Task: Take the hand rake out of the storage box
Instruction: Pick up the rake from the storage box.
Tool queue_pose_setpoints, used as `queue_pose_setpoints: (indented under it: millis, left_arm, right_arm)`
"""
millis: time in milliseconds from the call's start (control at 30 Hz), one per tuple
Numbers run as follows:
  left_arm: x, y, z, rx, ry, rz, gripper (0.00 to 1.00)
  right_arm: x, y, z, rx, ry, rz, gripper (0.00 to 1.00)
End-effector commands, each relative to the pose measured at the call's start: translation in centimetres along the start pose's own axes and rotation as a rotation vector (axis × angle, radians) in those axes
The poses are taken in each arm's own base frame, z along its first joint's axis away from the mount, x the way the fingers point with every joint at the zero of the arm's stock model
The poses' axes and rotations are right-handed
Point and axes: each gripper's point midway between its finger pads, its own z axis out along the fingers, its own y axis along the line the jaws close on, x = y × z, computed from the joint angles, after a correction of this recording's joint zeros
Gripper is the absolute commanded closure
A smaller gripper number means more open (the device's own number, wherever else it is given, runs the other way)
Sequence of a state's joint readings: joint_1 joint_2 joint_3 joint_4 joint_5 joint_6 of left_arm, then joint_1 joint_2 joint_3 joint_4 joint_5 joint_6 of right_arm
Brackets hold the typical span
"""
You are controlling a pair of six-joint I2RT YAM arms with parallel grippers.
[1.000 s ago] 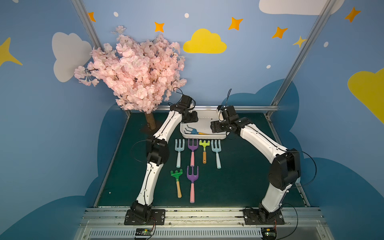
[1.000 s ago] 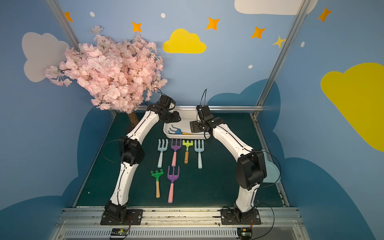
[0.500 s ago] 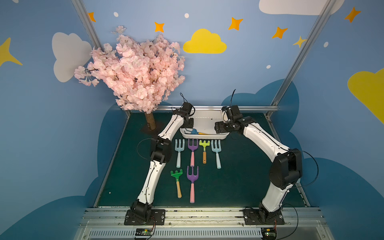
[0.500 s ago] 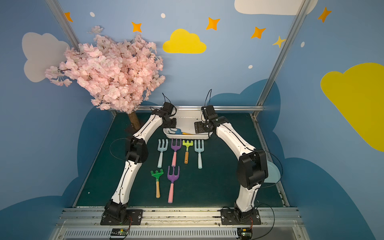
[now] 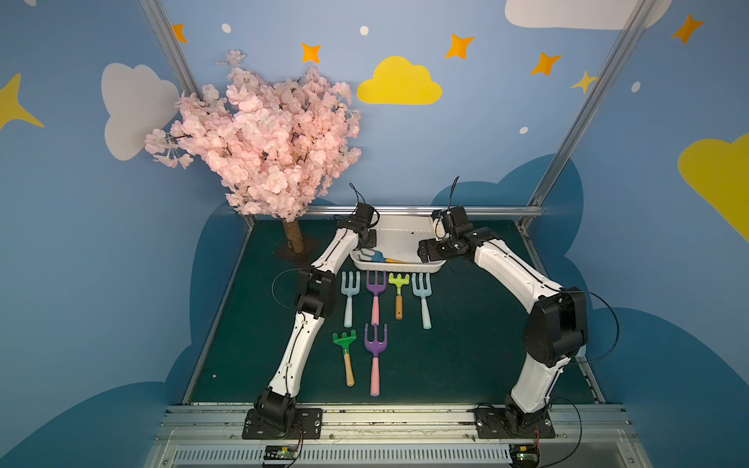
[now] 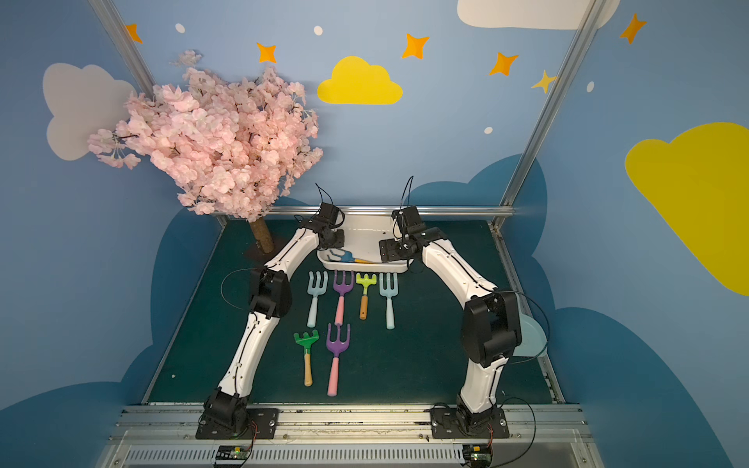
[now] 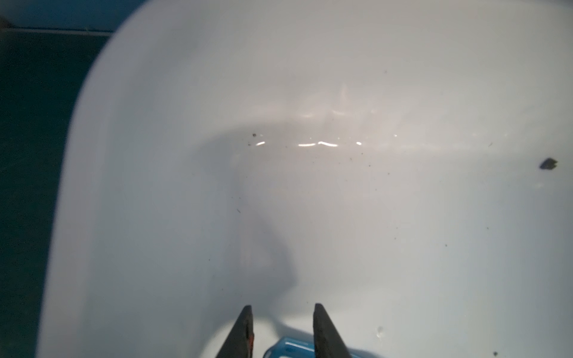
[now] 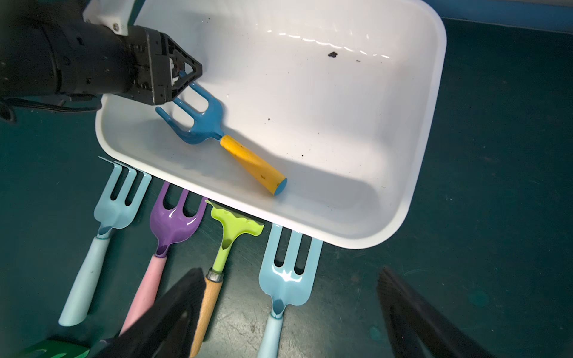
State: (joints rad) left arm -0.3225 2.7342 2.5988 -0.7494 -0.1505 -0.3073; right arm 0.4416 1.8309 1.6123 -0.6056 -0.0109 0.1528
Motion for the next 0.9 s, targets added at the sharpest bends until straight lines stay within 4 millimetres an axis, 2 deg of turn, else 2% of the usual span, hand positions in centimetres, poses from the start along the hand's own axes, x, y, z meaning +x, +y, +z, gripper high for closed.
queue_pose_setpoints:
  millis: [0,233,467,667,867]
  left_arm:
    - [0.4,0.3,1.4,0.007,0.002,-0.020,0.77]
    - [0.3,-0.6,1.1,0.027,-0.005,0.004,0.78]
    - [1.4,-0.5,1.0,0.006,0.029,-0.015,0.65]
    - [1.9,-0.9,0.9,0.021,0.035,-0.042,0.72]
    - [3.0,-1.3,1.2,0.021,0.064,-0.031,0.74]
  right_arm:
    - [0.8,-0.3,0.6,-0.015,0.028,0.000,0.09]
    - [1.6,-0.3,0.8,-0.022,0.060,0.009,0.09]
    - [2.5,-0.5,0.7,-0.021,0.098,-0.001,0.09]
    - [3.1,-0.6,0.5,-0.015,0.110,0.000,0.09]
    - [3.8,-0.8,0.6,-0.014,0.122,0.002,0.09]
